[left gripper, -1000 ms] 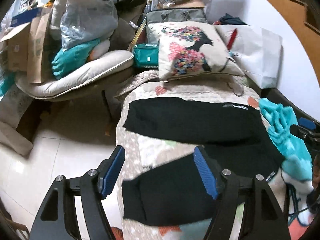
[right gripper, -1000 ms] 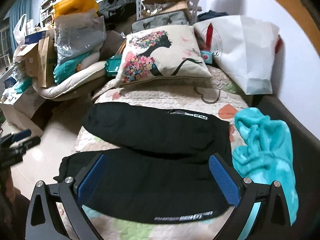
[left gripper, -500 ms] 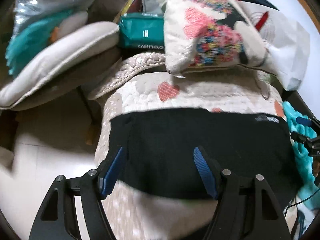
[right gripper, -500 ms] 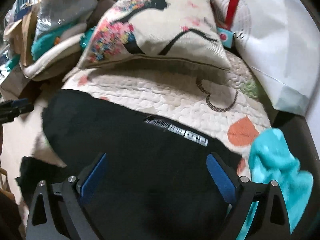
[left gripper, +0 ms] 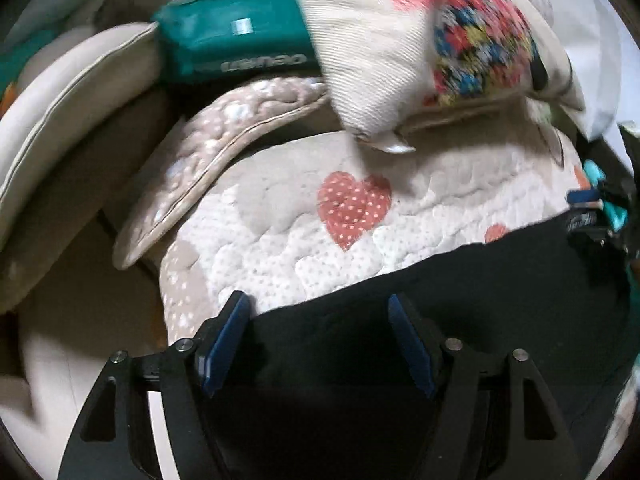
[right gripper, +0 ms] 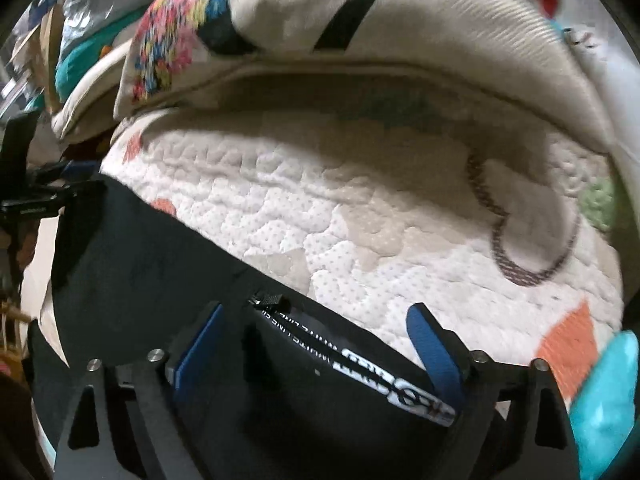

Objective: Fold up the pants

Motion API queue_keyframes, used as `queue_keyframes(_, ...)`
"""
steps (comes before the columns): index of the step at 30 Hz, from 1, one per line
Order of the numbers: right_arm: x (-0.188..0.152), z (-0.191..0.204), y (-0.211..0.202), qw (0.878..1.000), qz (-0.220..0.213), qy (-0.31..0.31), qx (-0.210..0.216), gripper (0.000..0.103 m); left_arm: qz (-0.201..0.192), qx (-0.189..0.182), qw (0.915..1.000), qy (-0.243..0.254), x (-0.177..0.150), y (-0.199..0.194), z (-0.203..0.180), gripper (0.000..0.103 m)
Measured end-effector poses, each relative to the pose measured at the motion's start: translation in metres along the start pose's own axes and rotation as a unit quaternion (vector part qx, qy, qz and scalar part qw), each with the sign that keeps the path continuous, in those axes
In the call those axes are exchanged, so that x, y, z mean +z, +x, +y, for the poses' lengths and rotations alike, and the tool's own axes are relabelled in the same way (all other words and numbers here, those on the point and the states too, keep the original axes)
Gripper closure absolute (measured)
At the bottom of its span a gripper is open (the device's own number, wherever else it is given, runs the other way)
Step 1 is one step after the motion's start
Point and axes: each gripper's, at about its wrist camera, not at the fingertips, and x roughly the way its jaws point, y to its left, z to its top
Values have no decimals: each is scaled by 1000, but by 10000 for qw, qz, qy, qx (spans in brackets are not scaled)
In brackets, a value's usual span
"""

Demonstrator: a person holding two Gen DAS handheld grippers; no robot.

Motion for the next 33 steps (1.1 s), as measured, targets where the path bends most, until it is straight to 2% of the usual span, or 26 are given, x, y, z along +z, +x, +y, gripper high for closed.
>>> queue_keyframes(1, 0, 1, 6, 9999, 88, -75, 8, 13, 6, -34, 10000, 82, 0, 2, -3, 22)
queue_keyframes(3, 0, 5, 12, 9998, 85, -200, -43, 12, 37, 3, 9998, 211, 0, 4, -8, 22)
queue_keyframes(4, 0, 7, 12, 9997, 68, -215, -40, 12, 59, 1, 9997, 232, 0, 4, -10, 28)
queue_keyframes(5, 0, 9, 11, 9998, 67, -195, 14, 16, 78, -70, 9996, 247, 0, 1, -12, 47)
queue_keyframes(6, 0, 11, 9, 9998, 51, -191, 70, 27, 49, -101, 9996, 263, -1, -4, -14, 60)
queue_keyframes(7, -1, 14, 6, 9996, 45, -195, 175, 39, 44, -183, 9994, 279, -2, -8, -17, 92)
queue_keyframes(8, -2, 16, 4, 9995, 63, -176, 260, 60, 89, -303, 9992, 261, -3, -13, -19, 97)
queue_keyframes(9, -4, 17, 1, 9992, 125, -95, 372, 74, 61, -291, 9992, 276, -4, -18, -21, 97)
queue_keyframes(12, -11, 21, -10, 9992, 84, 7, 395, 86, -92, -248, 9994, 233, -9, -36, -25, 97)
queue_keyframes(16, -20, 36, -39, 9996, -162, 55, 242, 88, -356, -209, 9990, 145, -14, -71, -31, 97)
queue_keyframes(22, -44, 67, -88, 9992, -392, 54, 44, 88, -793, -222, 9966, 77, -46, -148, -52, 97)
queue_keyframes(26, -89, 99, -118, 9995, -296, -83, 34, 88, -899, -225, 9957, 51, -95, -191, -70, 97)
queue_keyframes(29, -128, 118, -128, 9998, -71, -161, 19, 88, -783, -266, 9966, -10, -139, -212, -88, 97)
queue_keyframes(31, -159, 131, -127, 9996, 211, -144, 72, 88, -576, -209, 9981, -3, -168, -214, -99, 97)
queue_keyframes(33, -191, 141, -116, 9975, 690, -131, 104, 88, -137, -178, 9997, -19, -204, -208, -110, 96)
